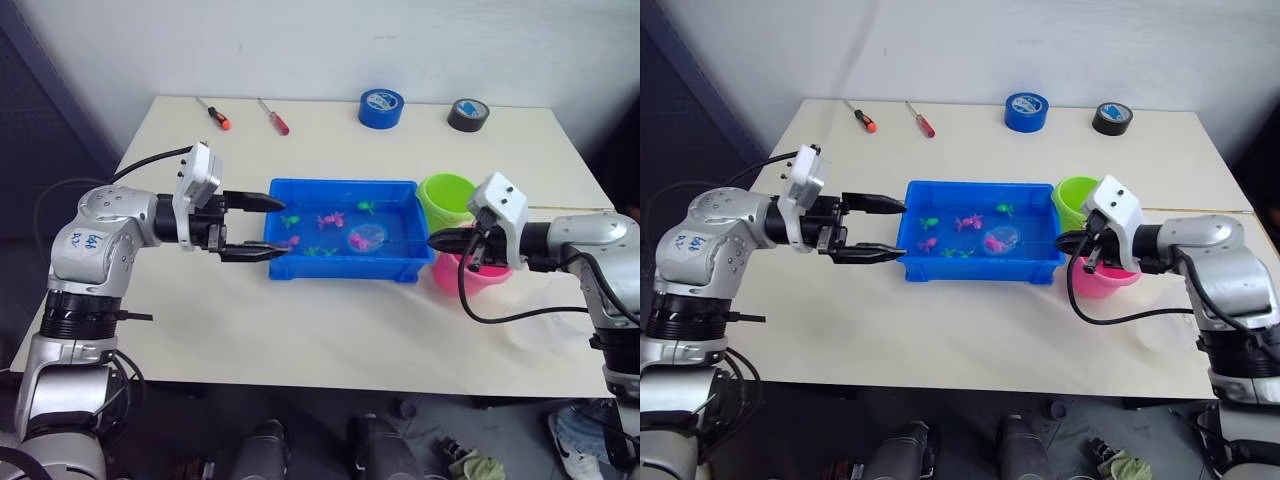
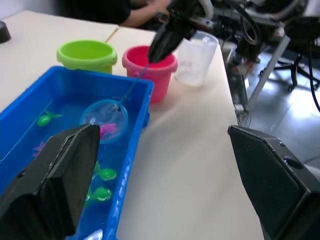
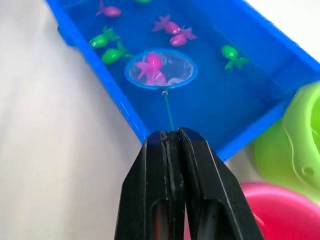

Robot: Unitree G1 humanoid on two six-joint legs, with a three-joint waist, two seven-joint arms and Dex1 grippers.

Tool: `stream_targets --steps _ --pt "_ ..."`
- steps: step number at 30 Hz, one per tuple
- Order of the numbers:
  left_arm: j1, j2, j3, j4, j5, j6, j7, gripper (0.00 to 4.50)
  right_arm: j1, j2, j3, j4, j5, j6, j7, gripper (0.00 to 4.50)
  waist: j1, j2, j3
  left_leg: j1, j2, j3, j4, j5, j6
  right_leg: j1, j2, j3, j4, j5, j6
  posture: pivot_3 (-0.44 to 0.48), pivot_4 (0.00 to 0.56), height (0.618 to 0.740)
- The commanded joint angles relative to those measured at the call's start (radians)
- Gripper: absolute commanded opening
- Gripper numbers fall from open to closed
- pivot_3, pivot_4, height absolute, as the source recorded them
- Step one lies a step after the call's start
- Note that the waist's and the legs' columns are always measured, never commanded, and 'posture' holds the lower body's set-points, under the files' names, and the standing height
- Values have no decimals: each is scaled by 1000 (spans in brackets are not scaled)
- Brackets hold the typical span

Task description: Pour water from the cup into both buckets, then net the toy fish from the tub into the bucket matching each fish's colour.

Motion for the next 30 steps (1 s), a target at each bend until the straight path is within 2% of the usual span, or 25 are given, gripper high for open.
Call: stream_targets --steps 1,4,12,17,19,23,30 --pt "-33 -41 26 -12 -51 38 25 4471 101 -3 -202 -187 96 98 -71 0 8 0 0 0 0 0 0 0 0 0 0 0 0 0 0 0 150 740" --pt "-40 -64 16 -9 -47 36 20 4471 167 5 -292 -277 156 158 -116 0 7 0 0 0 0 0 -1 0 0 0 0 0 0 0 0 0 150 740" --pt "-118 -155 -54 121 5 -93 -70 4471 426 16 -722 -570 302 368 -204 0 14 0 0 1 0 0 0 0 1 2 1 0 -1 0 0 0 150 740" --pt "-165 -192 -85 210 38 -157 -134 4471 640 -6 -901 -637 263 319 -189 0 14 0 0 1 -1 1 -1 0 4 3 3 0 -5 0 1 0 150 740" --pt "-181 -206 -89 238 45 -173 -150 4471 730 -9 -930 -646 212 236 -183 0 10 0 0 2 -1 2 -1 0 4 3 5 1 -7 0 1 0 150 740" --pt "-209 -226 -92 286 59 -198 -171 4471 867 -23 -893 -656 78 22 -182 0 9 1 0 3 -1 3 -1 1 5 3 8 3 -7 1 1 0 150 740" --pt "-229 -240 -89 324 71 -217 -191 4471 966 -113 -779 -614 -203 -300 -221 0 9 1 0 4 0 5 -1 1 5 3 13 9 -7 1 2 0 150 740"
